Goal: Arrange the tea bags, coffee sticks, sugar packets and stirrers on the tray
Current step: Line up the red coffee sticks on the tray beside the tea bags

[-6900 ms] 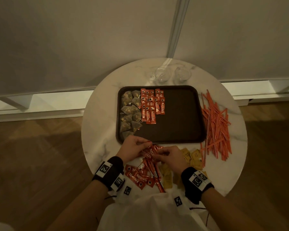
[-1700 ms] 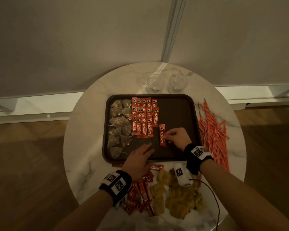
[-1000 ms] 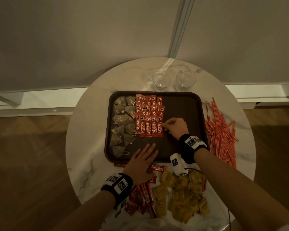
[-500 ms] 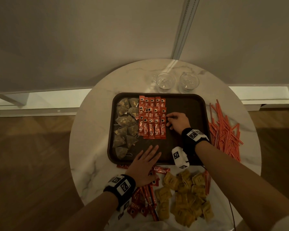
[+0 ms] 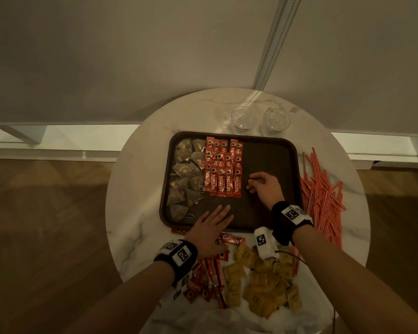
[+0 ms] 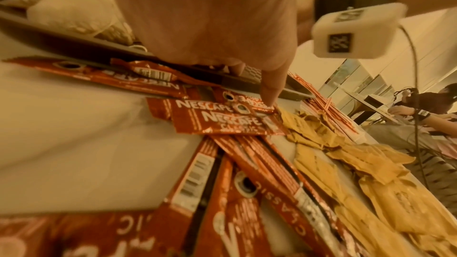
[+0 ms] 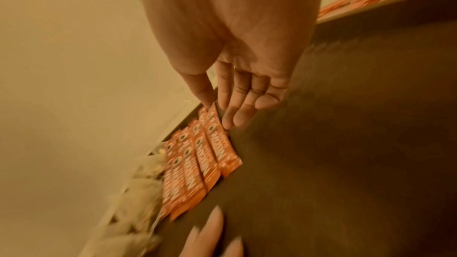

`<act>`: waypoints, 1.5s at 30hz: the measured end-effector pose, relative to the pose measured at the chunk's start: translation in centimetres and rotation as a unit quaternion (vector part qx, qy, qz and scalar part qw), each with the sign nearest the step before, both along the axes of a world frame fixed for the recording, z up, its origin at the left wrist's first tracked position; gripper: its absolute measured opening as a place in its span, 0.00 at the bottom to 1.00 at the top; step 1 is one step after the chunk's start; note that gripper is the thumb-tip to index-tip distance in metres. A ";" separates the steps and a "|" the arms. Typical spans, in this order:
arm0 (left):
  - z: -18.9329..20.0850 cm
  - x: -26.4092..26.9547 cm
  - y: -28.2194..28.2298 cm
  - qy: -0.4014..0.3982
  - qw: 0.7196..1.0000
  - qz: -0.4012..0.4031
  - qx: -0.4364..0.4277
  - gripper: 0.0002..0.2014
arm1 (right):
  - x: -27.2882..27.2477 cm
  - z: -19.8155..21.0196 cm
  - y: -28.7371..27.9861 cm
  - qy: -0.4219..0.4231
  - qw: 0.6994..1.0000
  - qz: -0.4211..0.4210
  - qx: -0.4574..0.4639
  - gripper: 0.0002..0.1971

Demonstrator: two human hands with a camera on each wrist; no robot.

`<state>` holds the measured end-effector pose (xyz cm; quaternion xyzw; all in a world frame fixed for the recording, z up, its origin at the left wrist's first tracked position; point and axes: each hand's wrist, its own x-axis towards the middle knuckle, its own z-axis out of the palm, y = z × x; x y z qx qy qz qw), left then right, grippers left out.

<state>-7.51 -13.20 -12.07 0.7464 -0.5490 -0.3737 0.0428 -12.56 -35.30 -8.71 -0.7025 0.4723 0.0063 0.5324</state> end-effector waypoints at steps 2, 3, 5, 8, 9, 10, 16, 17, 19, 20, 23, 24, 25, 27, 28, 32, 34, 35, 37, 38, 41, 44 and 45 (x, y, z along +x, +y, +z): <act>0.4 0.3 -0.2 0.015 1.000 0.008 0.003 0.43 | -1.6 1.0 1.6 -0.023 1.000 0.004 -0.002 0.06; 0.7 0.5 -0.3 0.026 1.000 0.013 0.006 0.41 | -2.4 1.5 2.6 -0.033 0.999 0.007 -0.001 0.06; 1.7 1.0 -0.5 0.066 0.997 0.042 0.003 0.38 | -4.2 2.3 4.5 -0.039 0.999 0.022 -0.003 0.07; 3.6 1.2 0.0 0.113 0.983 0.138 -0.038 0.28 | -7.0 3.2 7.6 -0.003 0.994 0.095 -0.049 0.11; 4.1 1.1 0.7 0.104 0.978 0.168 -0.067 0.25 | -7.9 3.3 8.6 0.016 0.987 0.135 -0.081 0.15; 4.4 1.0 1.5 0.090 0.971 0.199 -0.098 0.22 | -8.7 3.2 9.5 0.036 0.975 0.183 -0.122 0.19; 4.2 0.6 8.4 0.083 0.887 0.411 -0.195 0.12 | -10.9 1.8 11.9 0.226 0.879 0.363 -0.213 0.41; 4.0 0.5 9.6 0.076 0.879 0.430 -0.193 0.12 | -10.9 1.6 12.2 0.233 0.875 0.367 -0.213 0.41; 3.0 0.5 11.6 0.057 0.879 0.441 -0.176 0.12 | -10.8 1.3 12.5 0.240 0.873 0.368 -0.213 0.41; 2.4 0.5 12.6 0.051 0.881 0.440 -0.164 0.12 | -10.8 1.2 12.6 0.244 0.872 0.368 -0.212 0.41; 1.1 0.4 14.4 0.040 0.894 0.428 -0.126 0.12 | -10.5 1.1 12.7 0.245 0.875 0.362 -0.206 0.40; 0.9 0.3 14.7 0.038 0.898 0.421 -0.121 0.12 | -10.4 1.1 12.6 0.246 0.875 0.364 -0.204 0.39; 0.7 0.3 14.8 0.039 0.902 0.414 -0.118 0.12 | -10.3 1.1 12.6 0.249 0.873 0.366 -0.204 0.39; 0.8 0.2 14.7 0.044 0.918 0.383 -0.098 0.13 | -10.2 1.1 12.5 0.257 0.869 0.373 -0.199 0.38; 0.9 0.2 14.6 0.040 0.932 0.352 -0.079 0.15 | -10.2 1.1 12.5 0.261 0.868 0.375 -0.194 0.38; 0.9 -0.7 14.6 -0.001 0.978 0.206 -0.006 0.27 | -9.9 1.1 12.6 0.276 0.864 0.377 -0.185 0.38; 0.7 -1.3 14.7 -0.012 0.984 0.176 -0.020 0.27 | -9.7 0.9 12.6 0.281 0.863 0.375 -0.192 0.37; 0.6 -1.5 14.8 -0.015 0.984 0.173 -0.032 0.26 | -9.6 0.9 12.5 0.282 0.860 0.375 -0.198 0.37; 0.7 -1.5 14.8 -0.017 0.984 0.172 -0.040 0.23 | -9.3 0.8 12.3 0.287 0.856 0.379 -0.201 0.36; 0.8 -1.4 14.7 -0.019 0.985 0.170 -0.038 0.22 | -9.2 0.7 12.2 0.290 0.855 0.382 -0.200 0.36; 0.9 -1.2 14.6 -0.022 0.986 0.161 -0.037 0.18 | -9.1 0.6 12.2 0.301 0.849 0.383 -0.201 0.37; 1.0 -1.1 14.9 -0.019 0.987 0.151 -0.046 0.15 | -8.8 0.8 12.2 0.305 0.847 0.383 -0.206 0.37; 1.0 -1.2 15.1 -0.018 0.987 0.153 -0.050 0.14 | -8.7 1.0 12.2 0.304 0.849 0.381 -0.202 0.37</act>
